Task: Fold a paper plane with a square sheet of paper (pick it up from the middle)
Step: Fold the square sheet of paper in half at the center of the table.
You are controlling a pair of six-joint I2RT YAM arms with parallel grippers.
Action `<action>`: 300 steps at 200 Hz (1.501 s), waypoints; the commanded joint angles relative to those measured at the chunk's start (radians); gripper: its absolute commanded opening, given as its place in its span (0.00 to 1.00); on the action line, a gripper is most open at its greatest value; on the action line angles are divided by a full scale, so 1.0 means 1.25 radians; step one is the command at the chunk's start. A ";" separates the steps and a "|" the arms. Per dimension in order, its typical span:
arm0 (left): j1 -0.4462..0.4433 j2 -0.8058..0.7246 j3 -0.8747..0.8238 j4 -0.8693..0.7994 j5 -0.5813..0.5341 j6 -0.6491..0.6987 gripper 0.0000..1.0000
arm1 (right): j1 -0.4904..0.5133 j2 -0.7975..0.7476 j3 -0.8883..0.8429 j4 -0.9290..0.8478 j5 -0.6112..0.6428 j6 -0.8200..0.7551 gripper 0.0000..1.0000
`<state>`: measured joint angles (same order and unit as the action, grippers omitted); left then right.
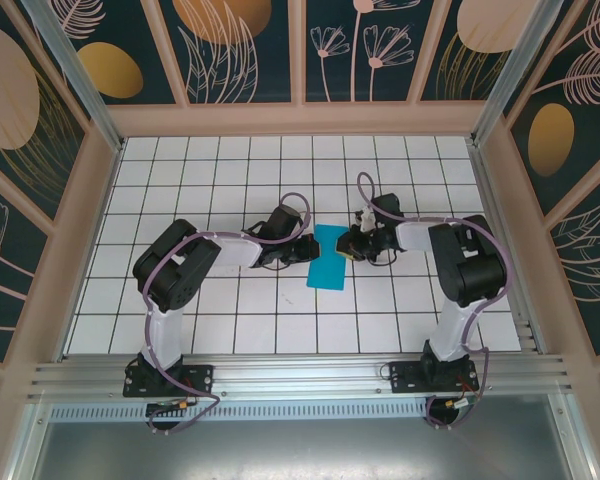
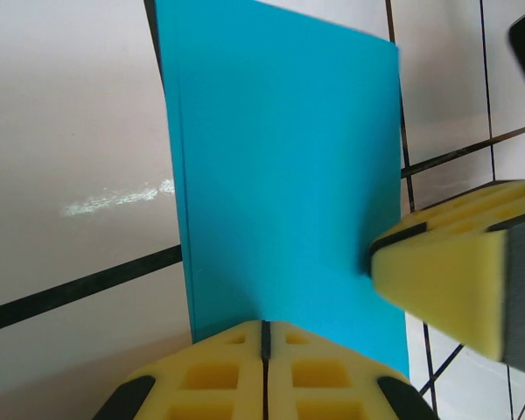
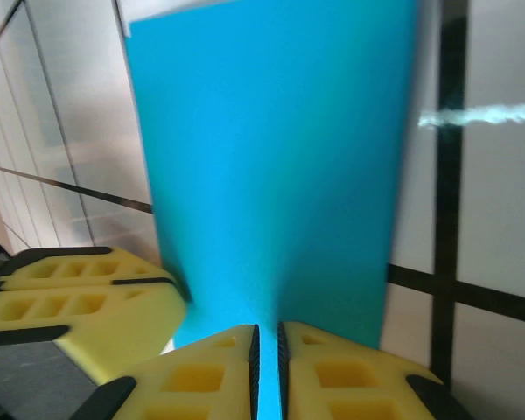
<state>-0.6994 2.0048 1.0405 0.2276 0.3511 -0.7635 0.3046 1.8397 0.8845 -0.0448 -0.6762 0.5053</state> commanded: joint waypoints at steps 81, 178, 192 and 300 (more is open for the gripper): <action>-0.010 0.057 -0.046 -0.106 -0.038 0.009 0.09 | 0.061 -0.158 -0.127 -0.008 0.012 0.015 0.19; -0.009 0.052 -0.050 -0.108 -0.038 0.013 0.09 | 0.099 -0.270 -0.201 -0.026 0.020 0.047 0.20; -0.009 0.052 -0.050 -0.108 -0.040 0.013 0.09 | 0.110 -0.292 -0.228 -0.010 0.013 0.067 0.21; -0.009 0.052 -0.050 -0.107 -0.037 0.014 0.09 | 0.060 -0.295 -0.127 -0.053 0.067 0.032 0.21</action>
<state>-0.6994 2.0022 1.0317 0.2398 0.3504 -0.7635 0.4362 1.5101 0.6086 -0.0952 -0.6174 0.5812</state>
